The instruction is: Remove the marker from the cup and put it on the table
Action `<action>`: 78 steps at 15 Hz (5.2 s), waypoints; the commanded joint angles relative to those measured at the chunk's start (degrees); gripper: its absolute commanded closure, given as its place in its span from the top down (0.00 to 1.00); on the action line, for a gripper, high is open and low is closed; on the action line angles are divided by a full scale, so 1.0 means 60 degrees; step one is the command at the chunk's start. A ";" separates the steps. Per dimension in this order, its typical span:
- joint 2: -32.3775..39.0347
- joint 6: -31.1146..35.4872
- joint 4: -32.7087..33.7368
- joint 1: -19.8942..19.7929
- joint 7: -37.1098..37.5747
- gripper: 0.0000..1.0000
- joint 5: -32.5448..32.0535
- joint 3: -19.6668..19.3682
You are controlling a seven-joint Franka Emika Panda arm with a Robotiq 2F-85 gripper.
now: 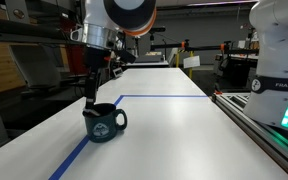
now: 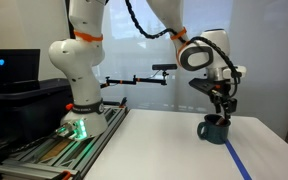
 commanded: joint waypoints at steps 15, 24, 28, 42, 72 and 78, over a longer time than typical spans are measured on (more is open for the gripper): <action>0.0741 0.0258 0.0362 -0.1087 -0.0462 0.32 0.0125 0.1039; 0.0444 0.0574 0.0114 -0.1417 -0.1112 0.05 -0.0096 0.1385; -0.0465 0.0656 -0.0242 -0.1024 -0.0689 0.05 -0.0534 0.0972; -0.1239 0.0856 -0.1118 -0.1457 -0.0982 0.05 0.1408 -0.0211; 0.1328 0.1481 0.0185 -0.2804 -0.4362 0.90 0.5255 0.0809; -0.0235 0.0105 -0.0412 -0.1433 -0.3099 1.00 0.4452 -0.0637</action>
